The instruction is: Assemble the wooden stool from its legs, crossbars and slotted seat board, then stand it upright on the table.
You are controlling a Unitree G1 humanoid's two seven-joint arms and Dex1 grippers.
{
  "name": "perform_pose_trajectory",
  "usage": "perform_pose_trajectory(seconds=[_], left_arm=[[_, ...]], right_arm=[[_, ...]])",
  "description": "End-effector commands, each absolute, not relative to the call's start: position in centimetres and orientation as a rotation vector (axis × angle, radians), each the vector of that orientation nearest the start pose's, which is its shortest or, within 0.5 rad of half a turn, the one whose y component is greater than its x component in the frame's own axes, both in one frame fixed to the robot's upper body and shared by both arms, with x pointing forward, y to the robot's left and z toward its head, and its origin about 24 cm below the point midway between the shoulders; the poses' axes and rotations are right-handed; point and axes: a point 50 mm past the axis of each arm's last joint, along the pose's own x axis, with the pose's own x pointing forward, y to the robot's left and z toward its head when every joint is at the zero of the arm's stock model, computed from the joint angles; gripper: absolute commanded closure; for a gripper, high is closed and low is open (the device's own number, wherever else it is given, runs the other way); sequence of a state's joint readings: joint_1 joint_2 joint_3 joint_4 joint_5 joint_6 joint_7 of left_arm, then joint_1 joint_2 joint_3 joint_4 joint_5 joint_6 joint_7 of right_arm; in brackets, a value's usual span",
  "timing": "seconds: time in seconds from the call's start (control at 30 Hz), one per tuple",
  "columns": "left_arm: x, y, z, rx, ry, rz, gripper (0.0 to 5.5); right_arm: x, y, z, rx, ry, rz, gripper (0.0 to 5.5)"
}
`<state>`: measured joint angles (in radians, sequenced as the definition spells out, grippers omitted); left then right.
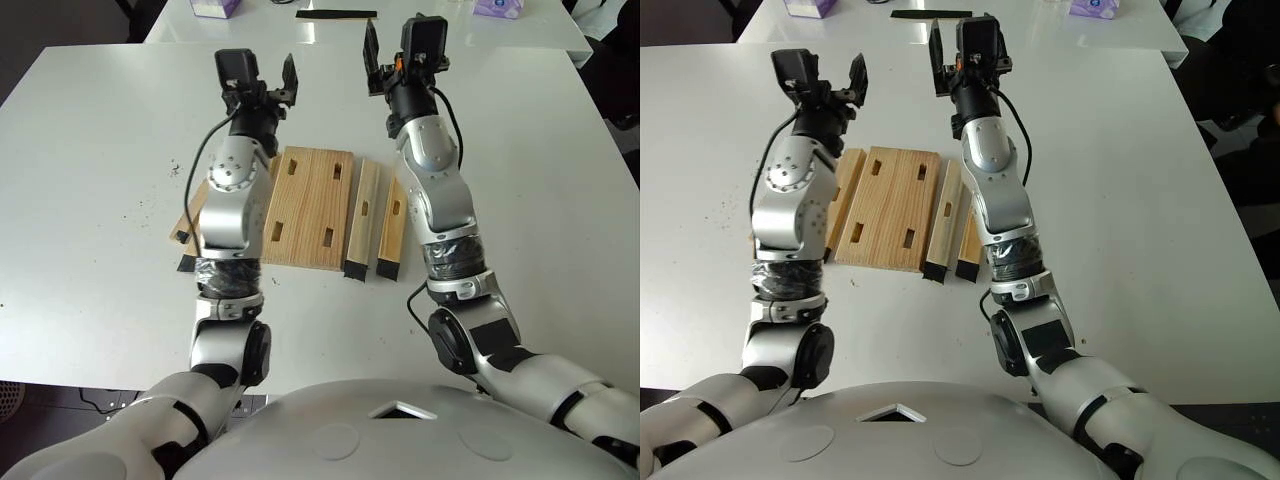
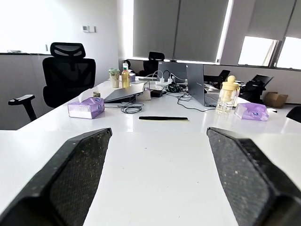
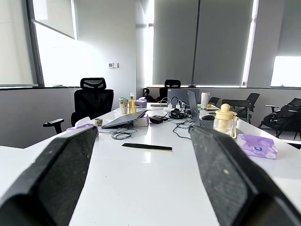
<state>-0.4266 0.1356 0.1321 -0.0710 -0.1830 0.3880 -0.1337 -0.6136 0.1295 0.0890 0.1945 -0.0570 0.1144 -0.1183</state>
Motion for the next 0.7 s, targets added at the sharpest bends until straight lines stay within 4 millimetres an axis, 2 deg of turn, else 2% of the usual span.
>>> perform_pose_trajectory(seconds=[0.03, 0.17, 0.33, 0.5, 0.7], left_arm=[[30.2, 21.7, 13.1, 0.01, 0.005, -0.265, 1.74], [27.8, 26.9, 12.3, 0.027, 0.139, -0.329, 1.74], [25.9, 31.3, 11.2, 0.013, 0.239, -0.309, 1.74], [24.0, 33.0, 8.8, 0.041, 0.358, -0.329, 1.74], [23.6, 34.7, 7.2, 0.072, 0.433, -0.285, 1.74]], right_arm=[[34.1, -4.7, 15.8, 0.045, -0.258, 0.145, 1.92], [34.0, -4.9, 14.0, 0.044, -0.217, 0.117, 1.92], [34.1, -4.9, 12.5, 0.016, -0.173, 0.082, 1.92], [34.6, -5.4, 12.5, -0.035, -0.187, 0.051, 1.92], [34.3, -5.2, 12.0, -0.057, -0.189, 0.053, 1.92]])
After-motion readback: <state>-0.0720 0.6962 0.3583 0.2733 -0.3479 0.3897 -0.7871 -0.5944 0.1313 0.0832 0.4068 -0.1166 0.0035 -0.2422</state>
